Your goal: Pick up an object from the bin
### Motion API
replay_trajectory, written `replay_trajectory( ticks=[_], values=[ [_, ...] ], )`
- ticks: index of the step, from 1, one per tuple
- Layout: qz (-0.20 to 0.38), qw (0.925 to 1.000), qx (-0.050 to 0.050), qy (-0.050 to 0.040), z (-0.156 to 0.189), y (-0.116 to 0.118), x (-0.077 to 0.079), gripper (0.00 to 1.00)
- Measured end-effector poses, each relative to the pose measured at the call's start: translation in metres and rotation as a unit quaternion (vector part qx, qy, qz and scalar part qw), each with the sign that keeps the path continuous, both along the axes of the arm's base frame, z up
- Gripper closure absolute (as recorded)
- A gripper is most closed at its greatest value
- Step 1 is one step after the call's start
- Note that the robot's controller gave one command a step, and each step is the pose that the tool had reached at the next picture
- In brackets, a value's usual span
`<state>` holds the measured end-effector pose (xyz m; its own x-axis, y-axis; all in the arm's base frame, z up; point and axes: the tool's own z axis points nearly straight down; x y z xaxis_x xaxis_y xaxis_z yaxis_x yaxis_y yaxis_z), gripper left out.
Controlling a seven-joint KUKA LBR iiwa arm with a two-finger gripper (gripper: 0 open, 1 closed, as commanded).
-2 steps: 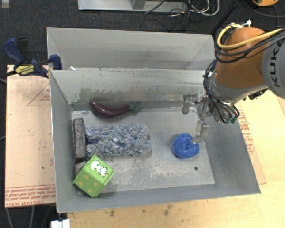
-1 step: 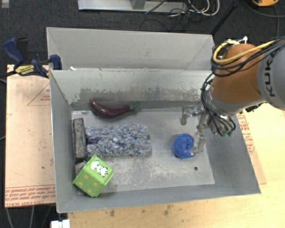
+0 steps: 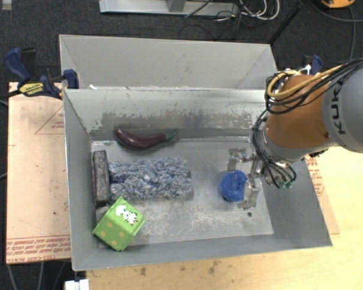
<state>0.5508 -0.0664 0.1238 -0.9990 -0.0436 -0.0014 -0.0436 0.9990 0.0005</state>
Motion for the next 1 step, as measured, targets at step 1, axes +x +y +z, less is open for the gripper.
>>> replay_trajectory(
  ticks=[1],
  values=[
    [-0.070, 0.9975, 0.000, 0.0003, -0.0415, 0.0232, 0.0007, 1.00]
  ],
)
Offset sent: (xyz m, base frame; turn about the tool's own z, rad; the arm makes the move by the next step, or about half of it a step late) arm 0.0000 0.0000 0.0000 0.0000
